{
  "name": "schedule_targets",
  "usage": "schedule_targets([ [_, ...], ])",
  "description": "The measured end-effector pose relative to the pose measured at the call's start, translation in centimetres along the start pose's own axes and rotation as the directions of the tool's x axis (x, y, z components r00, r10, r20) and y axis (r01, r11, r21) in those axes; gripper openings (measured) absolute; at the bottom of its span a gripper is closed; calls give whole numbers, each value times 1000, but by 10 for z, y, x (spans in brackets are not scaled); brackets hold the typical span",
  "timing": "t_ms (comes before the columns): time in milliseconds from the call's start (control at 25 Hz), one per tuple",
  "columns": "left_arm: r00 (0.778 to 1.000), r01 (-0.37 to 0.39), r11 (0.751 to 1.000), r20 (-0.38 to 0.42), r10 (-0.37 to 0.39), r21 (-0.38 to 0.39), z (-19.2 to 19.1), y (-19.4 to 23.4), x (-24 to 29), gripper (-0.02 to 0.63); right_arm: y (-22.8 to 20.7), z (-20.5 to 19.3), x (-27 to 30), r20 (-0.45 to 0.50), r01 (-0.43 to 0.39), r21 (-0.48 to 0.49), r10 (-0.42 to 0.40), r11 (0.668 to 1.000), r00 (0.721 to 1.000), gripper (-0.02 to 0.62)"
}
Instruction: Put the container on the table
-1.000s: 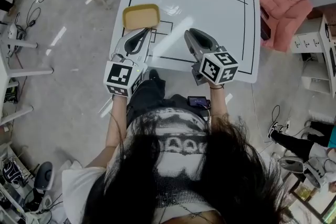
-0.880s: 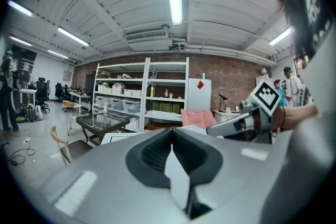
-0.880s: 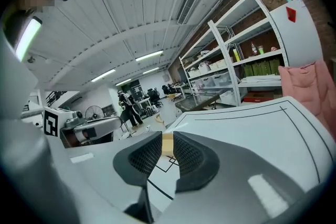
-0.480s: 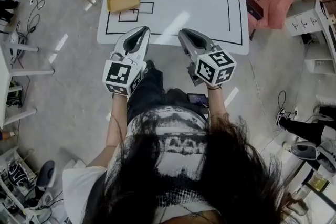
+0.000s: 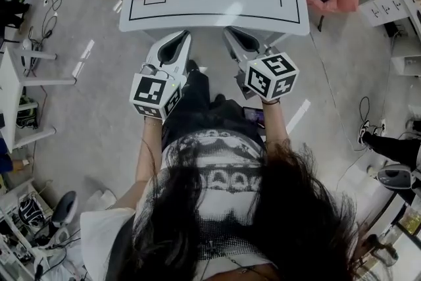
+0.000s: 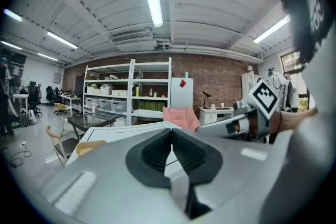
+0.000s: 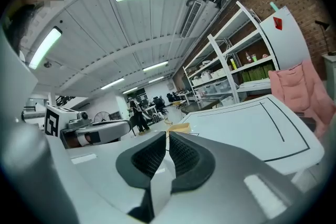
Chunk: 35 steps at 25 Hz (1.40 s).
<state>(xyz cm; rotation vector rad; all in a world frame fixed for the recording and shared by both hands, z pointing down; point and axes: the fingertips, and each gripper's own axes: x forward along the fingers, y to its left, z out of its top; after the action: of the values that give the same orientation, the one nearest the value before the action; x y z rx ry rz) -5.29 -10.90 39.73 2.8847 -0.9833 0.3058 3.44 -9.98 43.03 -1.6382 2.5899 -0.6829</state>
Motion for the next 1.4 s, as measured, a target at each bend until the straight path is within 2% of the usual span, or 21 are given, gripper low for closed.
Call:
schedule_targets([
  [160, 1000, 13, 1000, -4, -13, 13, 1, -17, -12, 0, 6, -6, -14, 5, -4, 7, 4, 1000, 1000, 18],
  [600, 999, 50, 999, -5, -50, 13, 3, -23, -15, 0, 13, -7, -18, -3, 14, 2, -14, 1000, 1000, 5],
  [920, 997, 75, 997, -30, -75, 2, -9, 6, -39, 0, 29, -15, 7, -25, 47, 7, -47, 999, 999, 5],
  [1200, 996, 88, 996, -20, -89, -7, -11, 39, -60, 0, 50, -21, 25, -34, 88, 18, -88, 996, 996, 5],
  [1400, 993, 116, 993, -17, -116, -18, -14, 48, -69, 0, 57, -22, 22, -39, 132, 17, -131, 991, 991, 5],
])
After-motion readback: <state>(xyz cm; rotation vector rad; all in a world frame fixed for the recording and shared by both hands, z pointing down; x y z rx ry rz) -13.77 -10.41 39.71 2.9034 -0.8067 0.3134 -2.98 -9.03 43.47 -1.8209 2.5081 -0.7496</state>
